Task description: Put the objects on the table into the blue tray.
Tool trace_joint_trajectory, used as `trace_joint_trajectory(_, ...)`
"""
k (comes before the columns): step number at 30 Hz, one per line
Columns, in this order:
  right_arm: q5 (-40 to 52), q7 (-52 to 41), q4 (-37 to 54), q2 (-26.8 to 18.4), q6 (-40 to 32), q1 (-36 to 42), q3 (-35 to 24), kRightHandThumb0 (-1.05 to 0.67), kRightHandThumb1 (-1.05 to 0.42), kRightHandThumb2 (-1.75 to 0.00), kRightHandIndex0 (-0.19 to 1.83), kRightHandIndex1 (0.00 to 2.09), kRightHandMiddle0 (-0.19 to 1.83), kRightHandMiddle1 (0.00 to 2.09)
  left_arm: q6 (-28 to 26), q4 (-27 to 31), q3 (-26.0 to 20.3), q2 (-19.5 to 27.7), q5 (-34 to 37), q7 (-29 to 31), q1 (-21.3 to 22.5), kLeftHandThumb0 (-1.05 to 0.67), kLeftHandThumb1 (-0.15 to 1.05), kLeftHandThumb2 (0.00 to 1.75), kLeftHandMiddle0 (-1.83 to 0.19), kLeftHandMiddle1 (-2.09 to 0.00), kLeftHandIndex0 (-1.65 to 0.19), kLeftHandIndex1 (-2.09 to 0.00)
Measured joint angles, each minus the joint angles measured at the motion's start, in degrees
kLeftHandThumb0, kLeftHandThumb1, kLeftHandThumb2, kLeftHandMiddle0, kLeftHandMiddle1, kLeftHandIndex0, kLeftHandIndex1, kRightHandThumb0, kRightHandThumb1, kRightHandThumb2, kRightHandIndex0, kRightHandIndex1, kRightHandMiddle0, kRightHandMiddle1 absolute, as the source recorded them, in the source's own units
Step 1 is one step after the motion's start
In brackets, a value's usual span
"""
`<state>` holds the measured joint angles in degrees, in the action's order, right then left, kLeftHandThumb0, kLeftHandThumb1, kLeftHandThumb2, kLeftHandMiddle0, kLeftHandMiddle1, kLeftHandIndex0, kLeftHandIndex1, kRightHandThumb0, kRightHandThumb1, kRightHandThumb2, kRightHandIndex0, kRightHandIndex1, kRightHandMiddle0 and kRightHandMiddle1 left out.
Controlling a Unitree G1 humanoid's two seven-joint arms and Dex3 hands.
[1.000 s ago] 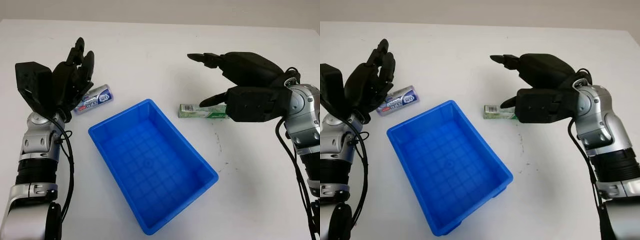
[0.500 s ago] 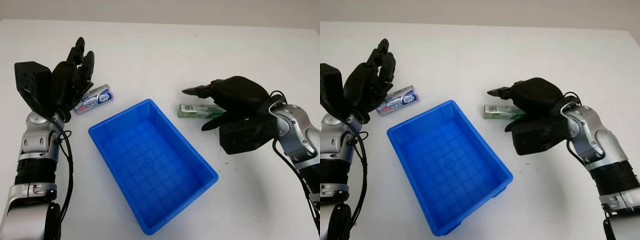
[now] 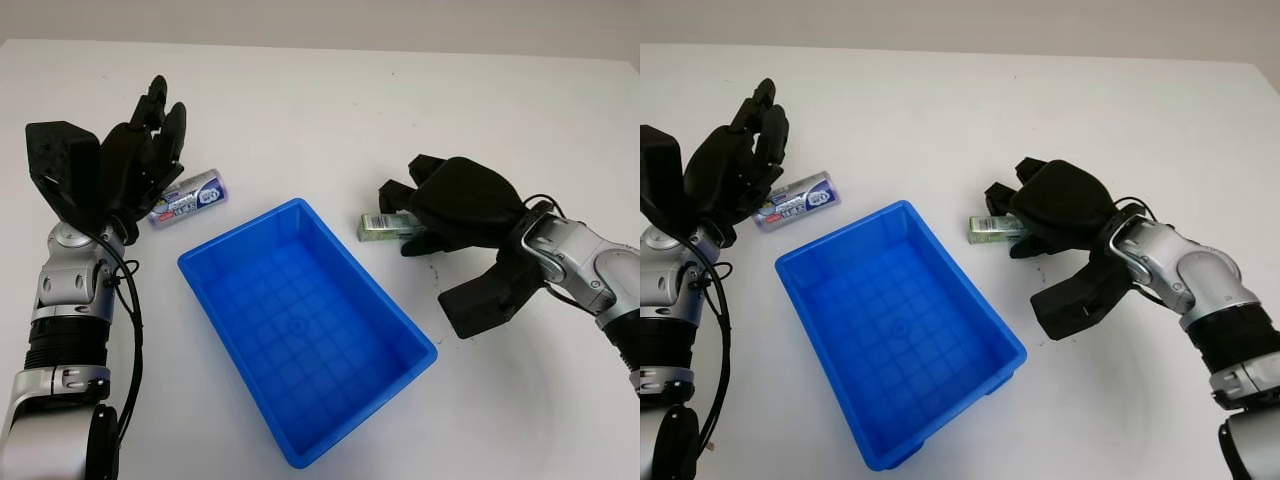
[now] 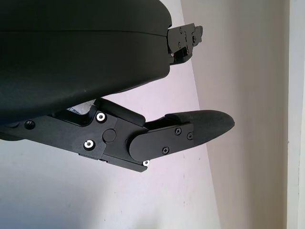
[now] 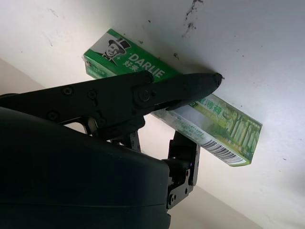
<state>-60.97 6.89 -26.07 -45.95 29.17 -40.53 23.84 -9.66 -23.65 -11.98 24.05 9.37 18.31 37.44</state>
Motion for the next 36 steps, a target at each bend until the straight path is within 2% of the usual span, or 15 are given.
trace_joint_trajectory(3,-0.22,2.57,-1.92,0.00,0.93,-0.39,0.22,-0.57,-1.04,-0.07,0.64,2.09,0.37,1.84,-0.04,0.02,0.00,-0.03,0.01,0.16,0.00,-0.72,1.05,0.59,0.19,0.00,0.19,0.00)
trace_joint_trajectory(5,-0.11,2.43,-2.67,0.01,1.00,-0.63,0.22,-0.55,-1.04,-0.15,0.80,2.09,0.38,1.87,0.10,-0.13,0.00,-0.09,0.02,0.24,0.00,-0.73,1.05,0.59,0.19,0.00,0.19,0.00)
trace_joint_trajectory(7,-0.12,2.41,-2.97,0.01,1.00,-1.11,0.24,-0.55,-1.05,-0.21,0.92,2.09,0.48,2.03,0.11,-0.19,0.00,-0.19,0.06,0.25,0.00,-0.73,1.05,0.58,0.19,0.00,0.19,0.00)
trace_joint_trajectory(9,-0.13,2.52,-2.96,0.01,0.98,-1.97,0.22,-0.54,-1.05,-0.25,0.96,2.09,0.56,2.08,0.10,-0.19,0.00,-0.30,0.15,0.27,0.00,-0.73,1.05,0.58,0.19,0.00,0.19,0.00)
trace_joint_trajectory(12,2.02,2.21,-3.16,0.07,0.97,-4.31,-0.37,-0.51,-1.05,-0.21,0.99,2.09,0.66,2.09,0.08,-0.18,0.03,-0.37,0.15,0.27,0.00,-0.73,1.05,0.58,0.19,0.00,0.19,0.00)
trace_joint_trajectory(13,2.42,3.18,-3.44,0.12,0.99,-5.34,-0.58,-0.49,-1.04,-0.14,1.03,2.09,0.70,2.09,0.06,-0.17,0.04,-0.37,0.14,0.26,0.00,-0.74,1.05,0.58,0.19,0.00,0.19,0.00)
trace_joint_trajectory(15,2.80,6.28,-4.16,0.34,1.09,-7.56,-1.03,-0.47,-1.05,-0.10,1.02,2.09,0.71,2.09,0.00,-0.17,0.07,-0.37,0.14,0.23,0.00,-0.73,1.05,0.59,0.19,0.00,0.19,0.00)
trace_joint_trajectory(18,3.29,9.30,-4.35,0.84,1.22,-10.71,-1.66,-0.47,-1.03,-0.07,1.06,2.09,0.60,2.08,0.00,-0.17,0.06,-0.37,0.15,0.27,0.00,-0.73,1.05,0.58,0.19,0.00,0.19,0.00)
trace_joint_trajectory(23,6.01,10.88,-4.31,2.00,3.23,-12.75,-2.21,-0.49,-1.05,-0.09,1.13,2.09,0.76,2.09,-0.01,-0.17,0.05,-0.36,0.21,0.46,0.00,-0.73,1.05,0.58,0.19,0.00,0.19,0.00)
trace_joint_trajectory(28,12.12,7.49,-3.68,3.32,4.04,-13.36,-4.19,-0.47,-1.05,-0.12,1.16,2.09,0.85,2.09,-0.01,-0.21,0.05,-0.37,0.20,0.59,0.00,-0.73,1.05,0.58,0.19,0.00,0.19,0.00)
trace_joint_trajectory(30,18.67,2.44,-2.20,4.45,3.98,-13.30,-5.88,-0.44,-1.05,-0.17,1.17,2.09,0.87,2.09,0.00,-0.34,0.03,-0.37,0.21,0.53,0.00,-0.73,1.05,0.58,0.19,0.00,0.19,0.00)
trace_joint_trajectory(34,36.04,-14.27,10.56,8.69,-3.50,-10.47,-9.46,-0.40,-1.05,-0.22,1.13,2.09,0.80,2.09,0.01,-0.58,0.05,-1.08,0.17,-0.36,0.03,-0.73,1.05,0.57,0.19,0.00,0.19,0.00)
trace_joint_trajectory(36,40.51,-19.29,17.46,10.84,-6.68,-8.29,-9.77,-0.40,-1.05,-0.22,1.16,2.09,0.81,2.09,0.01,-0.69,0.13,-1.29,0.12,-0.44,0.04,-0.72,1.05,0.59,0.19,0.00,0.19,0.00)
